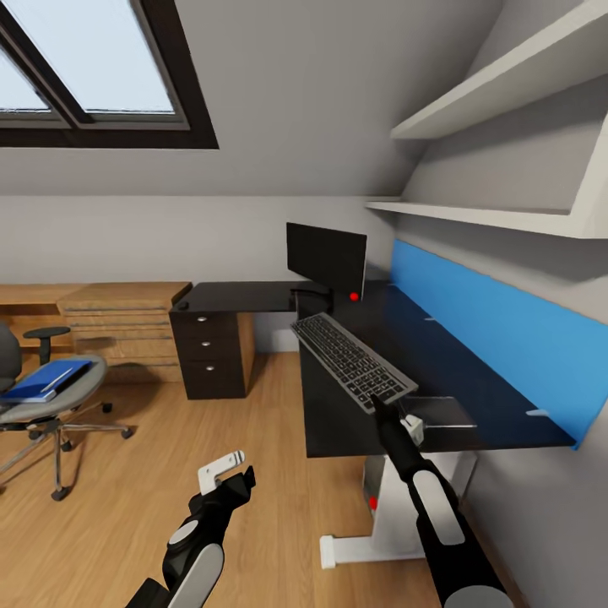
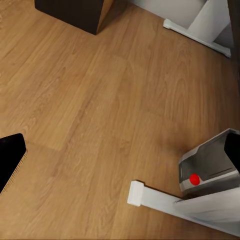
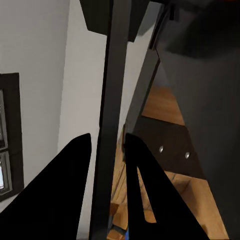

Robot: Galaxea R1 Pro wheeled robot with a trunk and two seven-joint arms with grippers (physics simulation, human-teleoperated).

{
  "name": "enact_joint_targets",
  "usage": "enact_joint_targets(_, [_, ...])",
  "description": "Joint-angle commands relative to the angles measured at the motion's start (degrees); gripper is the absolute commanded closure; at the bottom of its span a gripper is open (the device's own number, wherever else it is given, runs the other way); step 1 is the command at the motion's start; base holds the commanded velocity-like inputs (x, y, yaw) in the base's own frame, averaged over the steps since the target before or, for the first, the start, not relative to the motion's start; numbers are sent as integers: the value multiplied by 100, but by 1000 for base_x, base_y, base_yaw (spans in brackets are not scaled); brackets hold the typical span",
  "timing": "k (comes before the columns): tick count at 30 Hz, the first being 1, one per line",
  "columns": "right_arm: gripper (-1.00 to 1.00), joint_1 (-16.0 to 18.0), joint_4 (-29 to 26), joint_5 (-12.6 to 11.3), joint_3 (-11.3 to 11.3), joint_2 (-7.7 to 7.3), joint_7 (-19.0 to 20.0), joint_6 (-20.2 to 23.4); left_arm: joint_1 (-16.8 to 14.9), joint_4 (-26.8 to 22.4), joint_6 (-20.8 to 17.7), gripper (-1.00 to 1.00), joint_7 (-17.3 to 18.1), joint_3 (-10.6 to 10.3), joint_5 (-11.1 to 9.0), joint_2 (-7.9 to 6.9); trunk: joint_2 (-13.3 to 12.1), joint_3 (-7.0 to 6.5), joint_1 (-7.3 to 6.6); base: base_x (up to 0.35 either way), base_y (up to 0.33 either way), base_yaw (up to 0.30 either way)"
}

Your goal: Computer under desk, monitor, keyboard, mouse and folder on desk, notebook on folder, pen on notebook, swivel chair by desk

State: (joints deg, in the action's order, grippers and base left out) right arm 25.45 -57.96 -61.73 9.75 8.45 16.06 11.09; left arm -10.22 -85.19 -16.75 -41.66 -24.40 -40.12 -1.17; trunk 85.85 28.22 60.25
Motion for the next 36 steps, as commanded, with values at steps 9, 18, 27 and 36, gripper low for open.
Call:
enact_joint_targets(9, [100,-5,11,-59,2,38,333,19,-6,3,-13,-100,-35,-12,-19,-6,4,1,1,144,300,0])
enact_joint_targets(18, [100,-5,29,-59,-24,43,299,1,-6,3,-15,-100,-43,-12,-19,-6,4,-68,1,154,311,0])
enact_joint_targets(27, [100,-5,31,-59,-26,49,292,-1,-6,3,-20,-100,-52,-12,-8,-6,4,-147,1,200,288,0])
enact_joint_targets(36, [100,-5,52,-57,-28,47,292,-1,-6,3,-13,-100,-51,-12,-12,-20,-197,-316,-108,260,232,21])
